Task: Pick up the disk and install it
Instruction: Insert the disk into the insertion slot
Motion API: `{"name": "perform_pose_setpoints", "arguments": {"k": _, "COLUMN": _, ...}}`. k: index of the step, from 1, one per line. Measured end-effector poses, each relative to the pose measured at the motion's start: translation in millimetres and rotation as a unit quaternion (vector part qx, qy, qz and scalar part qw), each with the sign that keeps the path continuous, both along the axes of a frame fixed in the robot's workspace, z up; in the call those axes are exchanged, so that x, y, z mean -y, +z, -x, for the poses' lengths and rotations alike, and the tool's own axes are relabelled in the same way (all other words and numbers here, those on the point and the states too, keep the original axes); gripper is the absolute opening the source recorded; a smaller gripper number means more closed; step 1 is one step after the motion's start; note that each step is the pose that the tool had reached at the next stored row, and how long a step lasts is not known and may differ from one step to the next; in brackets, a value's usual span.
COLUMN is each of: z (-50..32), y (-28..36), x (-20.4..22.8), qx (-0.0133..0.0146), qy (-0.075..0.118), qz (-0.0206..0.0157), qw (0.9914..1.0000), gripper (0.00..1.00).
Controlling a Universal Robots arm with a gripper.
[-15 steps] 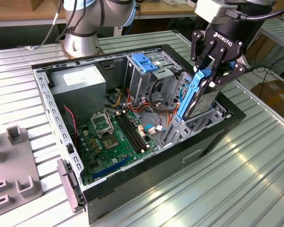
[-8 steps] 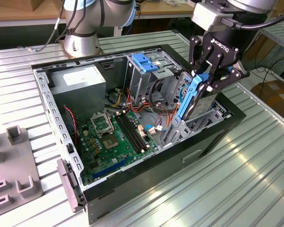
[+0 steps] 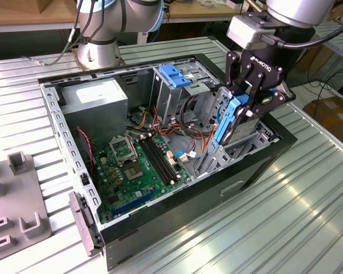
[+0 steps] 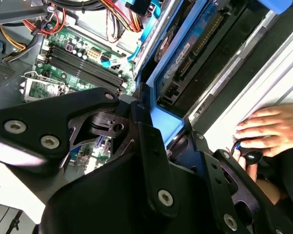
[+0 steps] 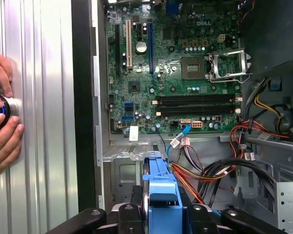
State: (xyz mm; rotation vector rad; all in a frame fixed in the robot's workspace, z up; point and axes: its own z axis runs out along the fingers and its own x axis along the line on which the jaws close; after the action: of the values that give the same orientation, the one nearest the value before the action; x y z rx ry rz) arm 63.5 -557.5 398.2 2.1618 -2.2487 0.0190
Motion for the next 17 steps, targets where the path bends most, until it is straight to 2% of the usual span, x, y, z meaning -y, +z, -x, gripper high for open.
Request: {"name": "perform_pose_setpoints", "arguments": {"k": 17, "z": 0.0, "y": -24.9, "x": 1.4, "qx": -0.0030, "qy": 0.000, "qz": 0.0000, "qw": 1.00000, "gripper": 0.37}}
